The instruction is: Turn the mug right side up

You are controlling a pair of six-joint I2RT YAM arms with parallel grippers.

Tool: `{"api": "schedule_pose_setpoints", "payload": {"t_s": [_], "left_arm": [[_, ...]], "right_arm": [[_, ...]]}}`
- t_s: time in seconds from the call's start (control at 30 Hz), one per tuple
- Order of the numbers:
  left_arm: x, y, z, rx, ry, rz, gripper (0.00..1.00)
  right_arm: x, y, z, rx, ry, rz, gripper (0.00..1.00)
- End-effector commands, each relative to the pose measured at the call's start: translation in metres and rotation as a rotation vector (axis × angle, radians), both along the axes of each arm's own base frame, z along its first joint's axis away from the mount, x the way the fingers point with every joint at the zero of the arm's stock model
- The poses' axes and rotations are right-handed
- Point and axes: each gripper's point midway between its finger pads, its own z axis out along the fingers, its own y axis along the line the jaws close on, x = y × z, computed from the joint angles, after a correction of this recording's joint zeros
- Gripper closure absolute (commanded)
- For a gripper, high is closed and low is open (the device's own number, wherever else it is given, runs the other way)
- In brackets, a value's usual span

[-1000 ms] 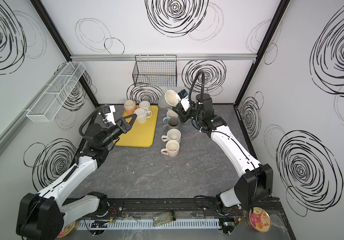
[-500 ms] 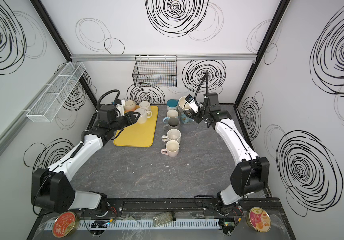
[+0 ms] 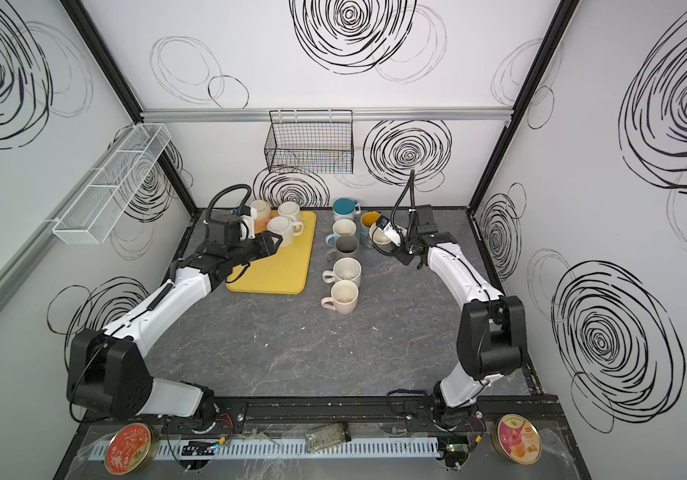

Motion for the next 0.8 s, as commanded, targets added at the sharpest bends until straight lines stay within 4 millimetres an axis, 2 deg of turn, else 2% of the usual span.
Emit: {"api": "schedule_pose_setpoints", "payload": {"t_s": [0.0,0.13,0.4,0.67,0.77], "left_arm": [[-0.01,0.009,-0.003,0.027,-0.016,0.025,0.53],[-0.018,0.009,-0.01,0.01,-0.003,0.027,0.53],[-0.026,0.019,-0.007,0.038,-0.003,0.055,0.52],[-0.022,0.016,-0.01,0.04,0.004,0.049,0.5],[-0.022,0.015,-0.015,0.036,0.015,0.046,0.5]], "right_arm": [[0.016,0.012,-0.004,0.016,-0.027,0.062,1.0],[0.034,0.009,-0.023,0.006,0.017,0.005,1.0],[0.038,0.024,-0.058,0.012,0.06,0.034,1.0],[0.041,0.032,-0.062,0.072,0.076,0.041,0.99],[0.04,0.036,-0.064,0.099,0.093,0.061,0.94]]}}
